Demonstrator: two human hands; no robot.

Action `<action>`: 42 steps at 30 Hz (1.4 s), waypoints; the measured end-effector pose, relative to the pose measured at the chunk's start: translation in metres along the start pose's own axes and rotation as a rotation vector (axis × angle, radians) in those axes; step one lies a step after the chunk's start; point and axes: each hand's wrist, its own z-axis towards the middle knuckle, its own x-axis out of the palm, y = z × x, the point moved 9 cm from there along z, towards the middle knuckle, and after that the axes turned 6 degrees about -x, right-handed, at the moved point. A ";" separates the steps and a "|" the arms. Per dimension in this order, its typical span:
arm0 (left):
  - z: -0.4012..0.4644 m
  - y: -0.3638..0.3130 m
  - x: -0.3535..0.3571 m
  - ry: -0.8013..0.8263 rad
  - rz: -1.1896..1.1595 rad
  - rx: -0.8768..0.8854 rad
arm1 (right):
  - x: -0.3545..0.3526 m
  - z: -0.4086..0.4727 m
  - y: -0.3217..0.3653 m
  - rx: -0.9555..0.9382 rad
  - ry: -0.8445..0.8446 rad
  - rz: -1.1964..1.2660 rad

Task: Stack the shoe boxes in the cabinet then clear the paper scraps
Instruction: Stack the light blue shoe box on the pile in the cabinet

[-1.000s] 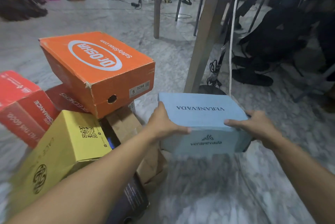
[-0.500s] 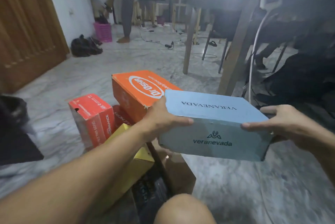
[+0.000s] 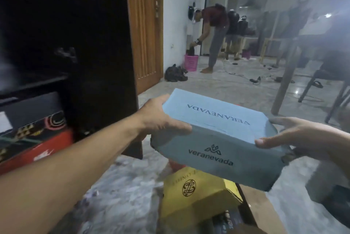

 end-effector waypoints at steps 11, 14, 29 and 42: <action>-0.059 0.062 -0.217 -0.313 0.033 -0.246 | 0.167 0.121 0.143 -0.312 0.215 -0.155; -0.068 0.071 -0.271 -0.386 0.050 -0.289 | 0.203 0.146 0.181 -0.385 0.240 -0.176; -0.042 0.121 -0.493 -0.842 0.067 -0.237 | 0.337 0.290 0.310 -0.517 0.142 -0.110; -0.047 0.175 -0.549 -1.539 0.122 -0.197 | 0.400 0.356 0.365 -0.620 0.007 0.143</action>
